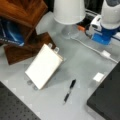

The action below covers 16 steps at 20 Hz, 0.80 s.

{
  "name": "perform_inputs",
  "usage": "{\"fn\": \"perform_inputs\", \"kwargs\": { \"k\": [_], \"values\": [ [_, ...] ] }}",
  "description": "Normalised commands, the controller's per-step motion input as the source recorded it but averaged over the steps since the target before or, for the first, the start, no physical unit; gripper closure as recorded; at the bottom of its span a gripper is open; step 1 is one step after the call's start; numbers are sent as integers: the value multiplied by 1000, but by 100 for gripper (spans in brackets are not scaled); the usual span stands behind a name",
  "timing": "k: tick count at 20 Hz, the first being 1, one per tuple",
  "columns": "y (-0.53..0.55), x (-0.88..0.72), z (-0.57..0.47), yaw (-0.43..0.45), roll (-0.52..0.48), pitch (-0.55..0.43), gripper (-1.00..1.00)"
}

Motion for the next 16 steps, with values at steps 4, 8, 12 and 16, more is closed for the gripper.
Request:
{"fn": "perform_inputs", "kwargs": {
  "k": [4,8,12,16],
  "values": [
    [-147,-595,-425,46,161,-418,100],
    [-188,-616,-367,29,173,-438,100],
    [-188,-632,-337,11,178,-458,100],
    [-177,-645,-411,-1,161,-485,100]
  ]
}}
